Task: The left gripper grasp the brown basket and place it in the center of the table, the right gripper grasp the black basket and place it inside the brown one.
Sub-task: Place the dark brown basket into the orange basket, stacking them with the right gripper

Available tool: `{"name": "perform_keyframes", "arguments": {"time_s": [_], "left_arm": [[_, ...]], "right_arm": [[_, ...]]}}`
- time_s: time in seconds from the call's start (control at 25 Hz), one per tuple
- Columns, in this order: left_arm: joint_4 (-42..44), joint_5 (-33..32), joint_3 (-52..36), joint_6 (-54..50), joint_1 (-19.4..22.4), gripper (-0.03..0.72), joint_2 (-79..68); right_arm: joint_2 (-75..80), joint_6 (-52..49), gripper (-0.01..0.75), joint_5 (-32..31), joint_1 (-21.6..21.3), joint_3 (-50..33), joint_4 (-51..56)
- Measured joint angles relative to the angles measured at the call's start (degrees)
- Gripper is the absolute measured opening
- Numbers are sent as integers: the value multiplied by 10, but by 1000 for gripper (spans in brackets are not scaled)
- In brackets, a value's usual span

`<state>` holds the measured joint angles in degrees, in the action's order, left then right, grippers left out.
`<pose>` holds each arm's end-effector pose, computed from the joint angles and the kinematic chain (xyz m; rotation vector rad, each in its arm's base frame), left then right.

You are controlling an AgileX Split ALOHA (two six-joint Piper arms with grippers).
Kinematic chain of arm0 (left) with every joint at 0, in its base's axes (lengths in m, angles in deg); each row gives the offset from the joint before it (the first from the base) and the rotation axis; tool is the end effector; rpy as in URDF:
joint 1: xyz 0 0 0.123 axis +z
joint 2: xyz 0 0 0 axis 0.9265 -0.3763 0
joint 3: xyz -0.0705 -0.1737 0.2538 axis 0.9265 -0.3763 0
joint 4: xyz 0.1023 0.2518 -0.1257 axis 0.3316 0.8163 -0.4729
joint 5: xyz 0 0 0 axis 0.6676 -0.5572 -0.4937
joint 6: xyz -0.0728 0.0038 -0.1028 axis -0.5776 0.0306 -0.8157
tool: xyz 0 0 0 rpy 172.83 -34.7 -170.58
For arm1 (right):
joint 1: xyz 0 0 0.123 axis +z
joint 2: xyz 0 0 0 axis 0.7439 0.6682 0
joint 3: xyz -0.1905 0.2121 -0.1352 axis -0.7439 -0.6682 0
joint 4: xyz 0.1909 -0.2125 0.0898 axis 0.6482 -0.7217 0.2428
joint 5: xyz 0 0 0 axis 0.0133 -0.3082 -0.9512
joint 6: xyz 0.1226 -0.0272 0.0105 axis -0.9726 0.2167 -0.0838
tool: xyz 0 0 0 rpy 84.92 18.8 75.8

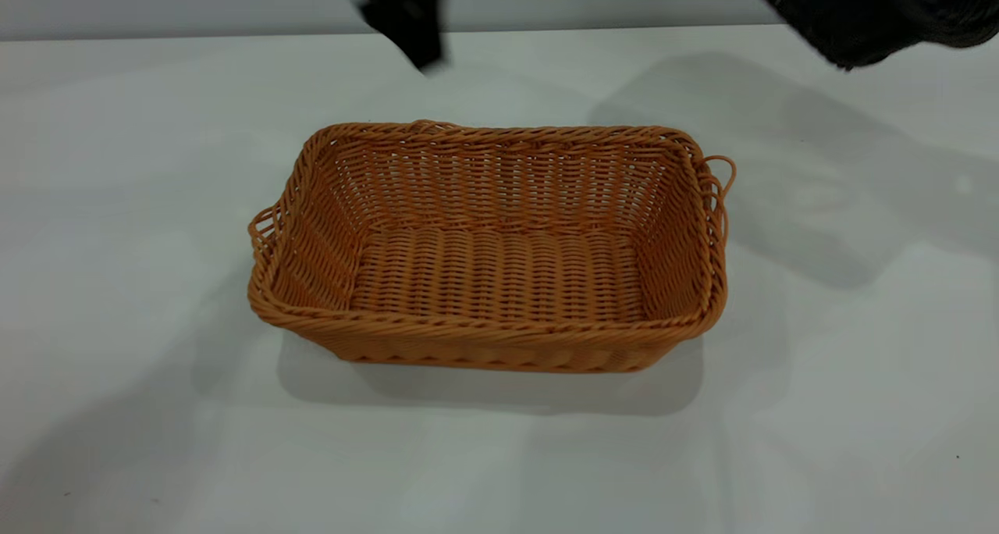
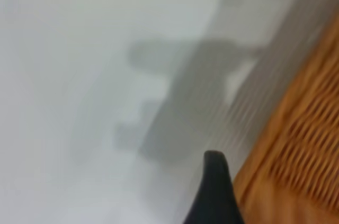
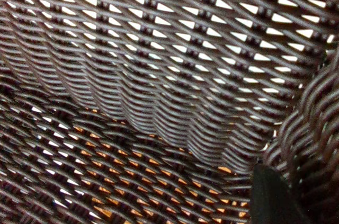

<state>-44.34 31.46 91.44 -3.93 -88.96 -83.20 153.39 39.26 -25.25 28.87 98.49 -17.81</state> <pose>0.5250 -0.2196 0.1401 1.3477 2.3372 -0.0885 0.4495 -0.0541 0.1094 0.3571 2.6059 1.1830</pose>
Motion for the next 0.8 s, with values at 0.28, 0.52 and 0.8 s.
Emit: {"name": "perform_keyframes", "arguments": {"time_s": [0.28, 0.52, 0.8], "left_arm": [[20, -35, 0, -110, 130, 519, 36], [21, -45, 0, -121, 189, 519, 39], [23, -48, 0, -122, 199, 519, 39]], "right_arm": [[0, -122, 139, -12, 109, 46, -158], [1, -265, 139, -26, 246, 104, -331], [28, -309, 139, -32, 352, 120, -360]]}}
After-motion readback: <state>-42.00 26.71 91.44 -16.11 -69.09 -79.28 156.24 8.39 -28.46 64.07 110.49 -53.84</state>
